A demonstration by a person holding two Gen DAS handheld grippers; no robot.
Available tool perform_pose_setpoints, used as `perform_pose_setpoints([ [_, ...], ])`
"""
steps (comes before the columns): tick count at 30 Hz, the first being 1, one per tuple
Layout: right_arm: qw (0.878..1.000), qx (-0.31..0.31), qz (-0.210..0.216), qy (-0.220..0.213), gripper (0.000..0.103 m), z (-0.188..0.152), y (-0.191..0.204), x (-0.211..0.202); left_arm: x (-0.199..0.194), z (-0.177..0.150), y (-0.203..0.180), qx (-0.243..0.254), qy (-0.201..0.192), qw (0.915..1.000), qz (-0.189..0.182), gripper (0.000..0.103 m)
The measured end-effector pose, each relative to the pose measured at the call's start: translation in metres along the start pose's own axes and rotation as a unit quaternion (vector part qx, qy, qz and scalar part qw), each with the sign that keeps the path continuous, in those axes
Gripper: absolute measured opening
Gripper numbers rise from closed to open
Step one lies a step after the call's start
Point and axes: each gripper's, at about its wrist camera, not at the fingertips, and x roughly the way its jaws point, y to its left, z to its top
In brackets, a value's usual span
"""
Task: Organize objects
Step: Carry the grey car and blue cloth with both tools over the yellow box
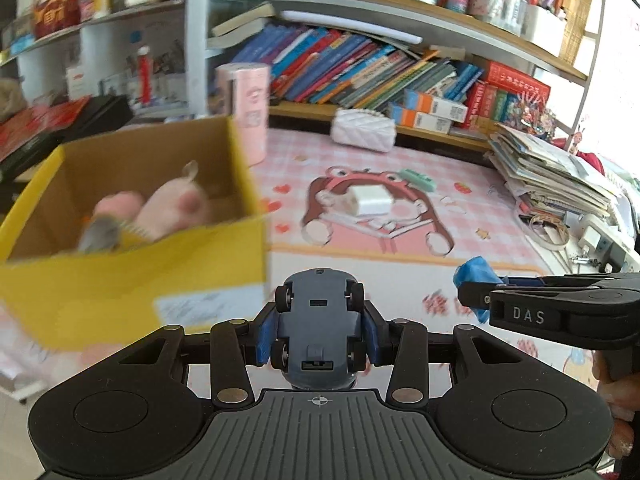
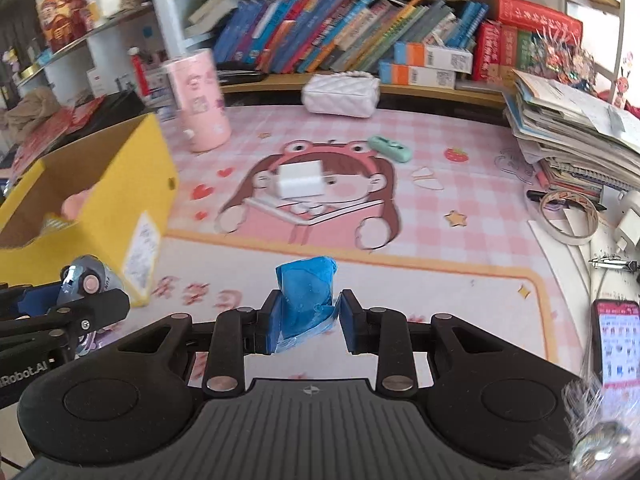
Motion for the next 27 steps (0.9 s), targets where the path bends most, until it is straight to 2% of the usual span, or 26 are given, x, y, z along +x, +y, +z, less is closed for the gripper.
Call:
perform_pose_setpoints([
  [12,0.998,-0.055,0.036,0.019,0.028,-0.051,0.096,-0.03,-0.055,-0.05,0.065,-0.034,0.015,0.9991,0.022,0.041],
  [20,0.995,-0.071,0.06,0.021,0.028,-0.071,0.145,-0.04,-0.089,-0.071,0.103,-0.052,0.004,0.9975,0.046,0.041],
  [27,0.993,-0.09,0.074,0.013,0.028,-0.078,0.177,-0.048,-0.107,-0.077,0.123,-0.06,-0.014,0.9965,0.056,0.041],
])
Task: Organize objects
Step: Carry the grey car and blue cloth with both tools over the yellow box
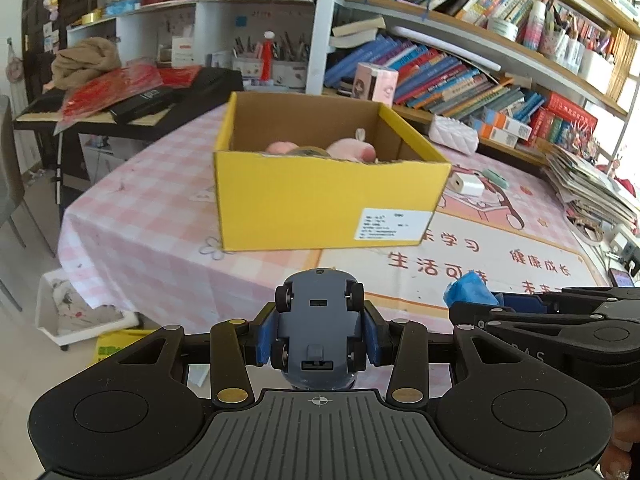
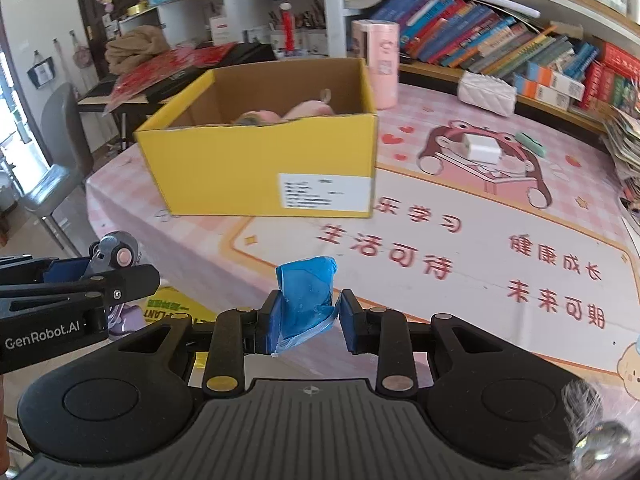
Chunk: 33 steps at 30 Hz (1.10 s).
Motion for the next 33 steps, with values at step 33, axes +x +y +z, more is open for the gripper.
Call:
perform_pose_setpoints([
  [33,0.993,-0.042,0.028,-0.11,0.028,0.159,-0.033,0.055,0.089,0.135,-0.007,-0.004,-0.085,0.9948,0.056,0.041],
])
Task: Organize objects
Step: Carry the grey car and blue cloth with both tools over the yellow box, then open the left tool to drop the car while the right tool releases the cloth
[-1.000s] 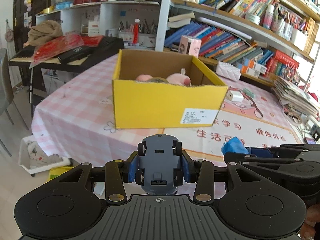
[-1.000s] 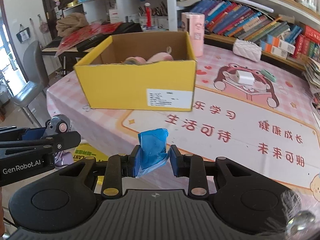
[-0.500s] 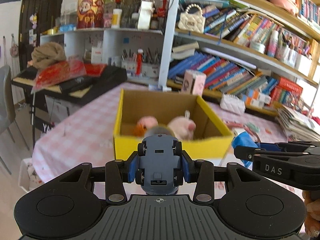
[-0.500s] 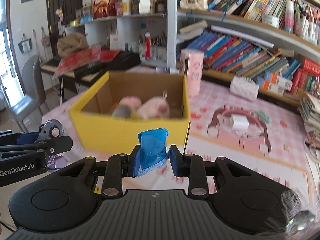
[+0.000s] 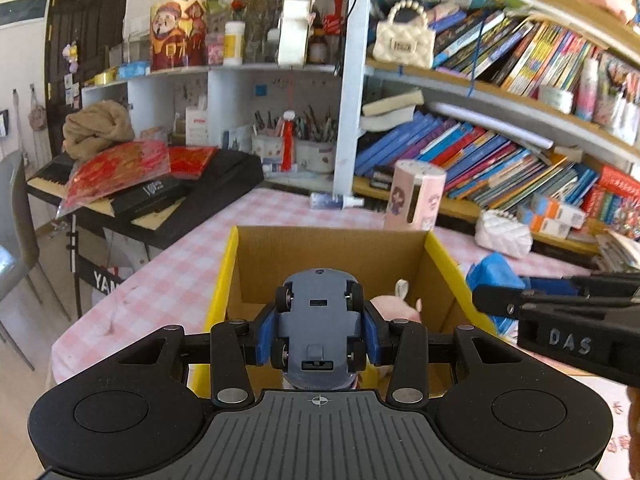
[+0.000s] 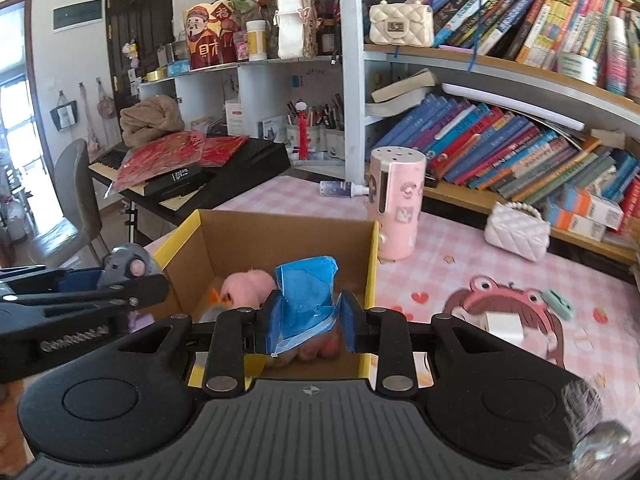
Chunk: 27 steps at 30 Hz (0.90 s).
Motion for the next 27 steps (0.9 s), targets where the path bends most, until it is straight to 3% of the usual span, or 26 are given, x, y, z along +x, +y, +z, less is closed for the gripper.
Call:
perform_pose_setpoints([
  [16,0.995,-0.015,0.068,0.071,0.028,0.021,-0.005,0.088,0.065,-0.013,-0.002,-0.008,0.091,0.9949,0.043,0.041],
  [27,0.987,-0.086,0.094,0.102,0.028,0.032,0.015,0.144,0.085,-0.02,-0.008,0.006,0.13,0.9898,0.057,0.041],
])
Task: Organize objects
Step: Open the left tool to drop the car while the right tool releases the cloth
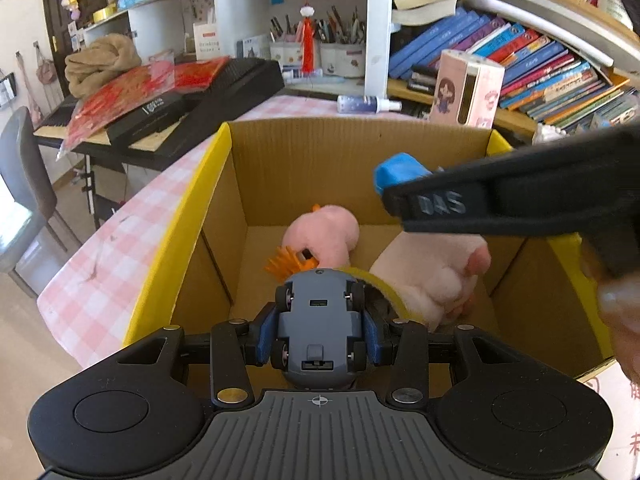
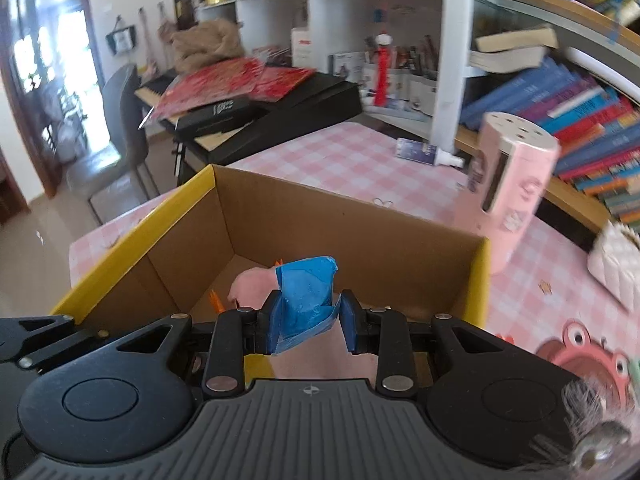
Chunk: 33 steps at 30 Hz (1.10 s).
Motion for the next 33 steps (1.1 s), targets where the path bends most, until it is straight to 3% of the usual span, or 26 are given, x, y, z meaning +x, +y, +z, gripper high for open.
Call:
perform_pose_setpoints([
  [12,0.997,-0.031,0.013,0.073,0.028,0.004,0.004,0.04,0.003,-0.003,-0.003,0.002,0.005,1.0,0.005,0.041],
  [18,0.995,-0.045,0.011,0.085,0.028,0.005,0.008,0.044,0.001,-0.003,-0.003,-0.005,0.0,1.0,0.0,0.043],
  [26,0.995,-0.056,0.001,0.086,0.03,0.005,0.011,0.044,-0.012,-0.004,-0.002,-0.004,-0.025,0.9997,-0.003,0.048],
  [33,0.998,-0.04,-0.008,0.052,0.041,0.005,0.014,0.022,-0.032,-0.006,0.008,-0.014,-0.053,0.9985,-0.003,0.051],
])
